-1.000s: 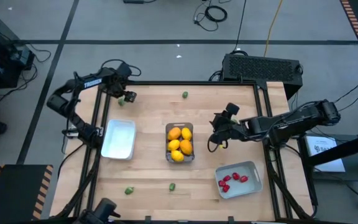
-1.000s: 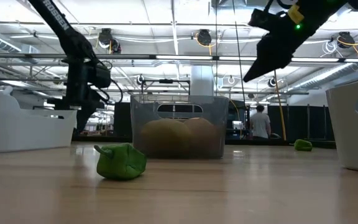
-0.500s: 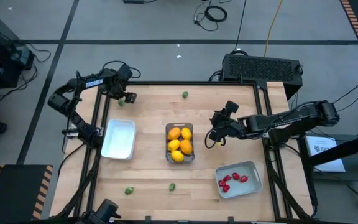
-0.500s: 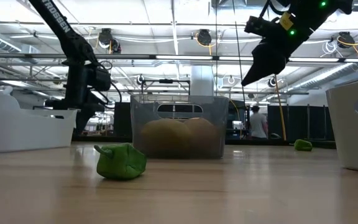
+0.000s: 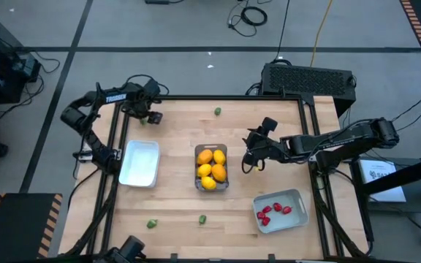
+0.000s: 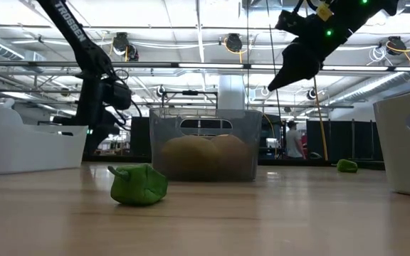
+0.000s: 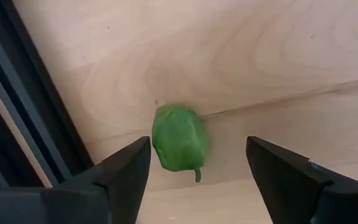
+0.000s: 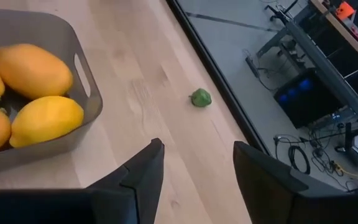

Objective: Sort produce into baskets
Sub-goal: Put the green chili pepper into the white bin

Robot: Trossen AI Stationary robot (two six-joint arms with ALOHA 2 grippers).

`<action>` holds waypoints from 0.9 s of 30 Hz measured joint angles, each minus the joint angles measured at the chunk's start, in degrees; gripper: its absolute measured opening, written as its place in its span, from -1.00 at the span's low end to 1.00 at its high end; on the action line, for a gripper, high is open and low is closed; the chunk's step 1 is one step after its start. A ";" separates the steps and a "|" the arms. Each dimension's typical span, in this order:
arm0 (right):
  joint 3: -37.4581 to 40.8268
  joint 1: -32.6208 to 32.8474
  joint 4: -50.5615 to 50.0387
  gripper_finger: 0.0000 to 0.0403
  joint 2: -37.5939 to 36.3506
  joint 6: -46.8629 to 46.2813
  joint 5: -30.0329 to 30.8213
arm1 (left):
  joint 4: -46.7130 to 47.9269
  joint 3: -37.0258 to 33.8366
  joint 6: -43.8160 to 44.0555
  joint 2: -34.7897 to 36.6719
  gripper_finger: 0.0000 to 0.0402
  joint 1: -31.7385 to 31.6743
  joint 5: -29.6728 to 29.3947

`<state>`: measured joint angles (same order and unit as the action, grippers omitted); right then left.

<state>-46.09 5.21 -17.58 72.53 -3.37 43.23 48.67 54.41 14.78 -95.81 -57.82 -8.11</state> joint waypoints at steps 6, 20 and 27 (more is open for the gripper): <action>0.00 0.00 -0.07 -0.09 0.00 0.05 -0.03 | -0.01 0.02 0.23 -0.11 0.16 0.19 -0.51; 0.00 0.00 -0.05 -0.09 0.00 0.23 -0.03 | 0.33 0.02 -2.07 -0.11 -0.29 0.19 0.37; 0.00 0.00 -0.05 -0.09 -0.02 1.04 -0.01 | 0.54 0.09 -3.60 -0.09 -0.58 0.19 0.79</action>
<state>-46.09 5.21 -17.63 72.51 -2.33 43.22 49.21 54.50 11.18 -95.90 -57.63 -7.33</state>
